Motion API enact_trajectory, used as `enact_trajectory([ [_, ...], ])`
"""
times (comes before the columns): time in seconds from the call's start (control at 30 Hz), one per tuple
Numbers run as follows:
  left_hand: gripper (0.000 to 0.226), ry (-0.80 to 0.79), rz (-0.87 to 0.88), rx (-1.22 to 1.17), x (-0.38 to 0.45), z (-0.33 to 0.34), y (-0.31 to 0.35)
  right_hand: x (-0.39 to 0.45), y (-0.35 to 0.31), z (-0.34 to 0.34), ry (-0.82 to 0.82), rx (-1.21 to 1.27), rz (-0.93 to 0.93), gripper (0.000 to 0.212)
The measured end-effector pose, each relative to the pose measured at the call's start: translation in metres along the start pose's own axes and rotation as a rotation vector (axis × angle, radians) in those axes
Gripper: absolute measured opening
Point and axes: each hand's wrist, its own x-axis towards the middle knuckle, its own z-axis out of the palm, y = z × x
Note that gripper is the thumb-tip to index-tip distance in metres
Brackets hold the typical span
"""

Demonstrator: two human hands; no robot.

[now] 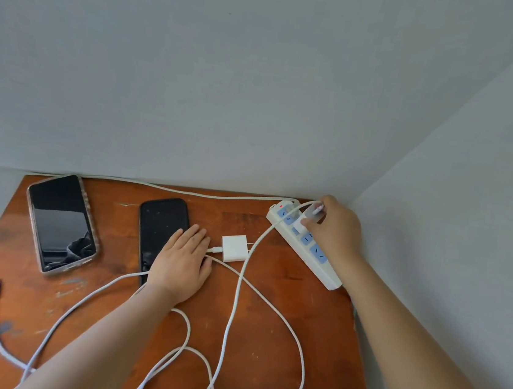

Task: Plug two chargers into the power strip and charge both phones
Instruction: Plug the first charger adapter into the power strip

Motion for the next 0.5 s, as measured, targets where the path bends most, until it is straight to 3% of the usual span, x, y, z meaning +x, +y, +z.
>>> enact_trajectory([
  [0.5,0.051,-0.005,-0.005,-0.012,-0.001,-0.001,0.001,-0.009,0.003,0.014,0.098,-0.174,-0.098,0.027],
])
